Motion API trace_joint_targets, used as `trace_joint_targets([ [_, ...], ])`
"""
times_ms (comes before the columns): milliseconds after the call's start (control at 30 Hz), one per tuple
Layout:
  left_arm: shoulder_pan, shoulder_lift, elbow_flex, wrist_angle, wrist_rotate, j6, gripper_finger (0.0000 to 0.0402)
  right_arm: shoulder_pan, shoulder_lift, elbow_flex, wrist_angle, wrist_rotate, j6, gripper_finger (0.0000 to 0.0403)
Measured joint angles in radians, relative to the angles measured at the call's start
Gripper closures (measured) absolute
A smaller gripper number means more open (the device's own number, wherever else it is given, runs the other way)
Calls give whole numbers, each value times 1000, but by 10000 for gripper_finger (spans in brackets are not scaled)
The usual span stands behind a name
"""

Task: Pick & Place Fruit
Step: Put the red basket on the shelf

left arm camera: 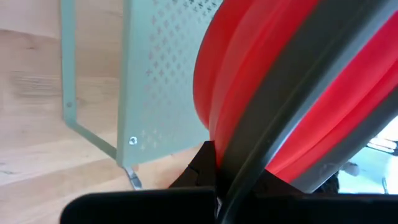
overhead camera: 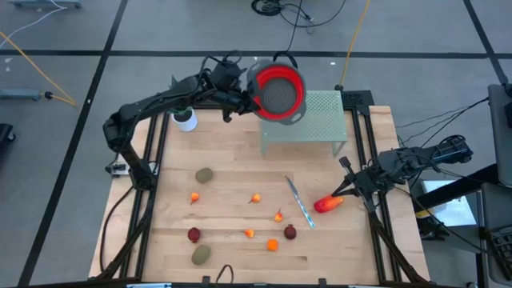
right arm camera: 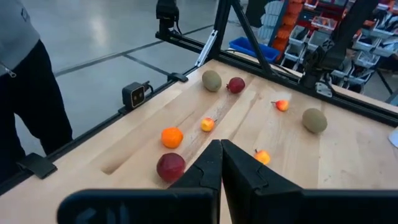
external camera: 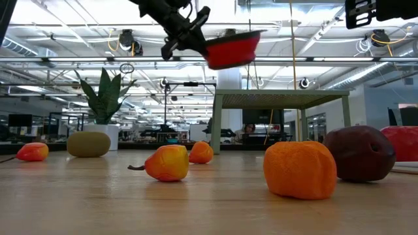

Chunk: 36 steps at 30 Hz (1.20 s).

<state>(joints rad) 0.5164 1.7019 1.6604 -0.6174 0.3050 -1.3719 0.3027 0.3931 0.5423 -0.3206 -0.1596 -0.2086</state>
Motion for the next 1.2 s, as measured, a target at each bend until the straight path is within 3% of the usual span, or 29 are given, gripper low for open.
trace_joint_targets([
  [267,-34,80,0,120,-3,-39,400,0,0,0,-18,1,-16,402],
  [400,-41,114,0,114,31,-35,400,0,-1,0,-33,1,-7,402],
  [733,-48,126,0,68,-36,-17,400,0,-1,0,-32,1,11,402],
  [1200,-69,126,0,64,-11,-43,400,0,-1,0,-36,1,10,402],
])
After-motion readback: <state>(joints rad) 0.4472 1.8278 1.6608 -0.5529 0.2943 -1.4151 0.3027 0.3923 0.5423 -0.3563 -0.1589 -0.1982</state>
